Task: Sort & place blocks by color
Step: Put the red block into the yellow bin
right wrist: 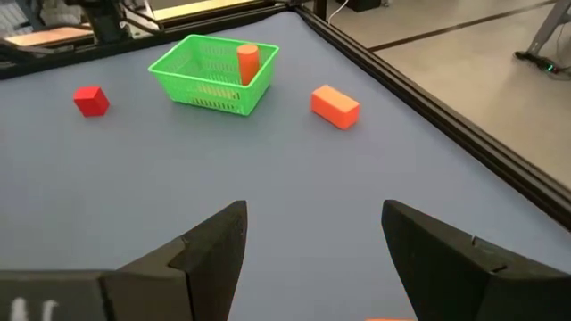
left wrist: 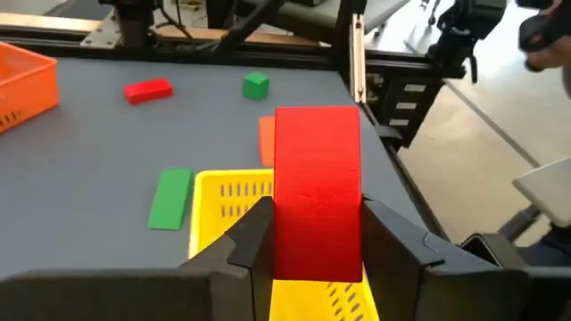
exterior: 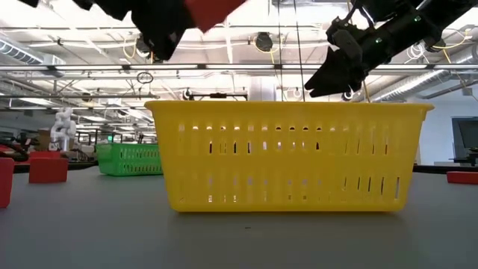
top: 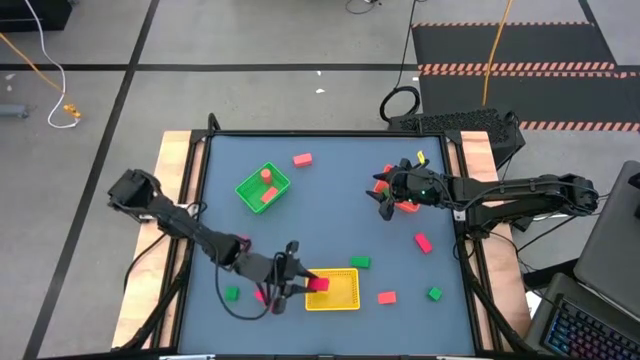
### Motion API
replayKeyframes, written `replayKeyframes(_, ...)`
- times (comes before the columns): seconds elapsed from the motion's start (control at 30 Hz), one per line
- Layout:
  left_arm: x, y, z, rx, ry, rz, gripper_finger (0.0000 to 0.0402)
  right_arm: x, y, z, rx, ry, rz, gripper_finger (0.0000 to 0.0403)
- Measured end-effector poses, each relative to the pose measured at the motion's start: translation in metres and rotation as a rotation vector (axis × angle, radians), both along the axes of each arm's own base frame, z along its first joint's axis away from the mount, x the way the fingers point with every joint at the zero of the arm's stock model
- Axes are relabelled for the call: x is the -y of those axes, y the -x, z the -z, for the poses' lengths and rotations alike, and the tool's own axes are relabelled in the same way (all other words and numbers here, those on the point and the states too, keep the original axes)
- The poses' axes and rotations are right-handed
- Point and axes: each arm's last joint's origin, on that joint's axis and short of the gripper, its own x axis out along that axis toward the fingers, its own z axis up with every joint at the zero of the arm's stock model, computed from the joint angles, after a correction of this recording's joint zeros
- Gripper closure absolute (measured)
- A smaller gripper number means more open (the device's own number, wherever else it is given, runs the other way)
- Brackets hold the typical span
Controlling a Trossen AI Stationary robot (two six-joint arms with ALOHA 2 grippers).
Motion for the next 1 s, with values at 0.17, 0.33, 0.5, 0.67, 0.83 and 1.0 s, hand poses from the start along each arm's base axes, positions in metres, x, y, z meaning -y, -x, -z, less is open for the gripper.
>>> replayKeyframes(0.17,0.01,-0.021,0.023,-0.075,-0.009,-0.037,0.0274,-0.003,0.0,0.0,0.011,-0.028,-0.001,0.0149)
replayKeyframes(0.33,0.018,-0.039,0.024,-0.089,-0.013,-0.036,0.0274,-0.004,-0.001,0.0,0.012,-0.03,-0.008,0.0149)
replayKeyframes(0.5,0.016,-0.044,0.022,-0.184,-0.064,-0.05,0.023,-0.004,0.0,0.001,0.018,-0.059,0.008,0.0149)
replayKeyframes(0.67,0.011,-0.045,0.024,-0.229,-0.087,-0.063,0.0127,-0.004,0.0,0.001,0.022,-0.073,0.015,0.0149)
replayKeyframes(0.83,-0.003,-0.048,0.027,-0.27,-0.097,-0.136,0.0078,-0.005,0.0,0.002,0.007,-0.079,0.004,0.0149)
replayKeyframes(1.0,-0.021,-0.047,0.007,-0.242,-0.124,-0.181,0.0077,-0.008,0.002,0.006,-0.034,-0.128,-0.055,0.0149)
